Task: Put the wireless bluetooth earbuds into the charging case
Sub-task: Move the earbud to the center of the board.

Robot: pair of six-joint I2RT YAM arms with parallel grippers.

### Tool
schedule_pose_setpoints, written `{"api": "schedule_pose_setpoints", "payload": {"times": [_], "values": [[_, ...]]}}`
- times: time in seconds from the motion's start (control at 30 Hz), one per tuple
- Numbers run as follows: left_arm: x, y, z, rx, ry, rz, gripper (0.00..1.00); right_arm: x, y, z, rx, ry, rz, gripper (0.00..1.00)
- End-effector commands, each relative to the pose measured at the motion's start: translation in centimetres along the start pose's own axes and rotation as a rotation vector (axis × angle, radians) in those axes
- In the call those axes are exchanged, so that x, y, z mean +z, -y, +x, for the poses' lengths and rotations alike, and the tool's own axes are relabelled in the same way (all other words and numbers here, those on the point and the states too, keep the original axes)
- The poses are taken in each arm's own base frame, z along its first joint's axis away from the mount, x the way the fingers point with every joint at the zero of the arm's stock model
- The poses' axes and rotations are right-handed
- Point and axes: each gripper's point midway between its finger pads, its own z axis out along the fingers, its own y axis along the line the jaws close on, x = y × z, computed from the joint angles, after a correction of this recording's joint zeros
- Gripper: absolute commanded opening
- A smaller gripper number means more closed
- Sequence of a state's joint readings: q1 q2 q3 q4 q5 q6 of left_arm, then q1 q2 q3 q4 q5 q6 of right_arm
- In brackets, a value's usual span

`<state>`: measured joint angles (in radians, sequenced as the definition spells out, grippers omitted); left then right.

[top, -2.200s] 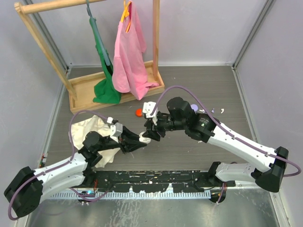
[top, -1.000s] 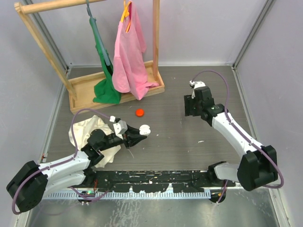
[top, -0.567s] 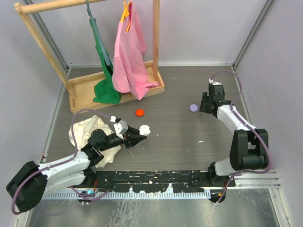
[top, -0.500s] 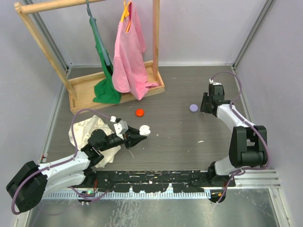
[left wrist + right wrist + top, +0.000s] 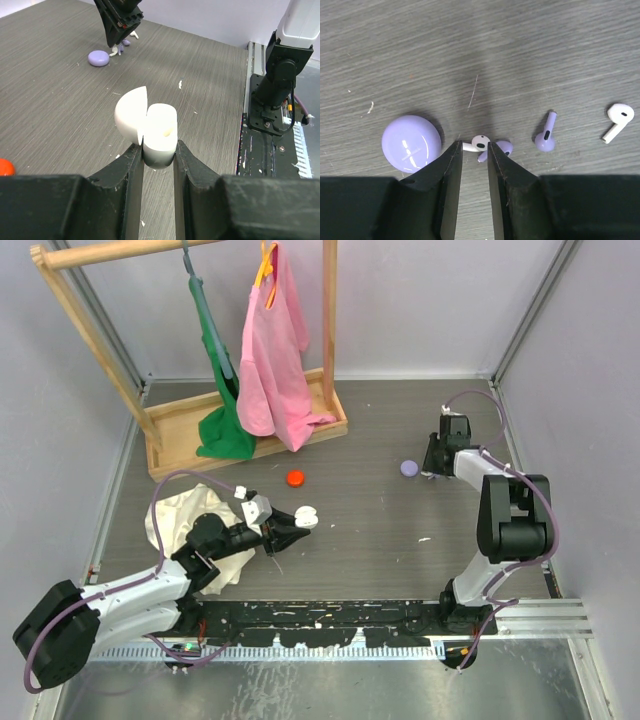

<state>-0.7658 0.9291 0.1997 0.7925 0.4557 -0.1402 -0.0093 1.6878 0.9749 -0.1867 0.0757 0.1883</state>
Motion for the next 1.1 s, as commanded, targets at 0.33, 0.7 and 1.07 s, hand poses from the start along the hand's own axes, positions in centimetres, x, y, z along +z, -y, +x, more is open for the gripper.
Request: {"api": "schedule_pose_setpoints", "payload": {"times": [0.33, 0.7, 1.07], "values": [[0.4, 0.1, -1.8, 0.049, 0.050, 0.009, 0.00, 1.4, -0.2, -2.1, 0.047, 0.044, -0.007, 0.30], [0.5, 0.1, -1.6, 0.046, 0.043, 0.014, 0.00, 2.1, 0.0, -0.3, 0.052, -0.019, 0.002, 0.27], [0.5, 0.1, -1.5, 0.047, 0.038, 0.012, 0.00, 0.2, -0.9, 2.8, 0.081, -0.079, -0.071, 0.21]]}}
